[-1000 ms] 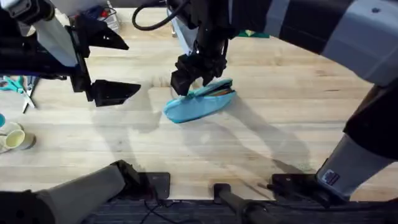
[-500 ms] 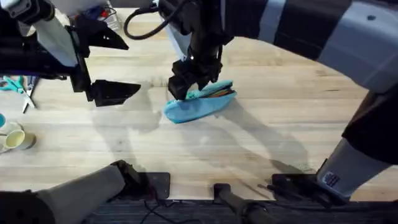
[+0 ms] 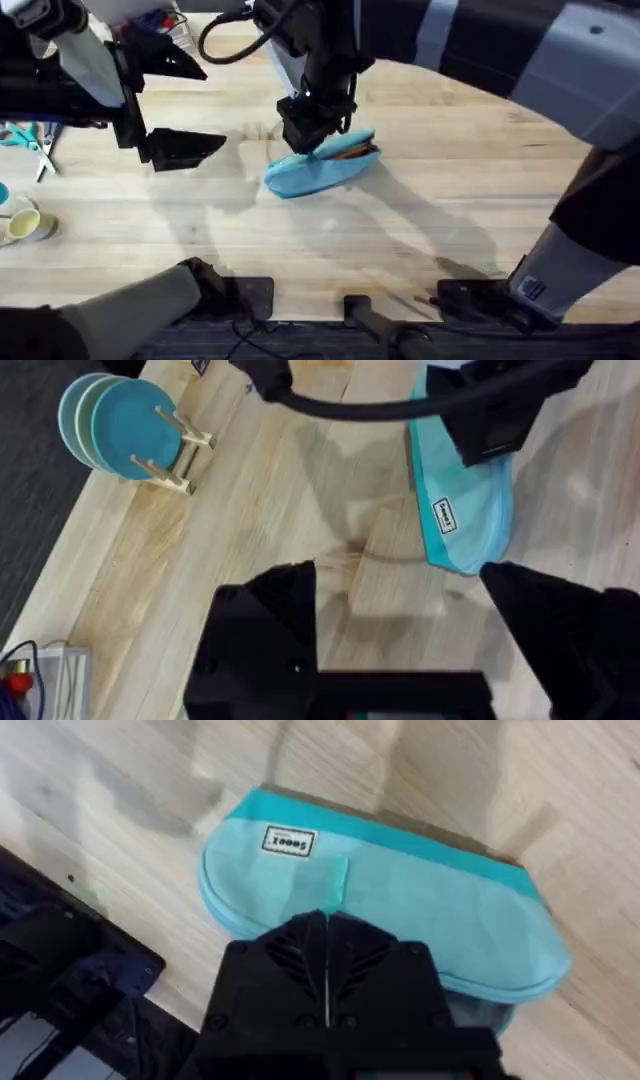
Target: Unzip the bag, pick up the pens from the table one at a time and place them inside, then zip the bag closed.
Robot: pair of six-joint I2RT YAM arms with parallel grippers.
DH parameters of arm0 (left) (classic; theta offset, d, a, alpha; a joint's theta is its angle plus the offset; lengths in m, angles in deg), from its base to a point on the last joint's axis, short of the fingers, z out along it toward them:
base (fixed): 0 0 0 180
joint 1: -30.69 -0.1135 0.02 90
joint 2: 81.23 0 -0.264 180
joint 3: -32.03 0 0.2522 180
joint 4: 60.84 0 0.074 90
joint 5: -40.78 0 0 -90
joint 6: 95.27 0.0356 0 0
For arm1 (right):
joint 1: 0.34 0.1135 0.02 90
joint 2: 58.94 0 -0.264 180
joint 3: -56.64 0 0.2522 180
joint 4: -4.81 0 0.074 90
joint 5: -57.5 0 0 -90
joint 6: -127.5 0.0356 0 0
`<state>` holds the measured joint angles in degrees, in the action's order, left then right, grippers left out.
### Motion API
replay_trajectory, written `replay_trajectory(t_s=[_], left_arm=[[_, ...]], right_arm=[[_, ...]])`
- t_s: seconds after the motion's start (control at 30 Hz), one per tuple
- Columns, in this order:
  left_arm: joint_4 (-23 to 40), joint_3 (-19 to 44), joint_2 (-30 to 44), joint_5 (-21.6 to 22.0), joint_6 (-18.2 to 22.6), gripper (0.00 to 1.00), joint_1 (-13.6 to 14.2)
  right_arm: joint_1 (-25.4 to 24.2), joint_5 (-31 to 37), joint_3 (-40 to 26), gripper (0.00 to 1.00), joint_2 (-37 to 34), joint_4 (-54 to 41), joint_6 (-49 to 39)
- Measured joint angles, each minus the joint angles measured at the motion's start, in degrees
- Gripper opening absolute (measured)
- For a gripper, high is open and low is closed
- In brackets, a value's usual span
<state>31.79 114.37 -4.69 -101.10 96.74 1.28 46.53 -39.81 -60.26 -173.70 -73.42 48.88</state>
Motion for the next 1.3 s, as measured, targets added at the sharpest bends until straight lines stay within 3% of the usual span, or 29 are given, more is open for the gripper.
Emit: replay_trajectory(t_s=[1.0,1.3], left_arm=[[0.0,0.0,0.0,0.0,0.0,0.994,0.0],[0.0,0.0,0.0,0.0,0.0,0.994,0.0]], right_arm=[[0.0,0.0,-0.1,0.031,0.0,-0.1,0.0],[0.0,0.0,-5.9,0.031,0.0,-1.4,0.0]])
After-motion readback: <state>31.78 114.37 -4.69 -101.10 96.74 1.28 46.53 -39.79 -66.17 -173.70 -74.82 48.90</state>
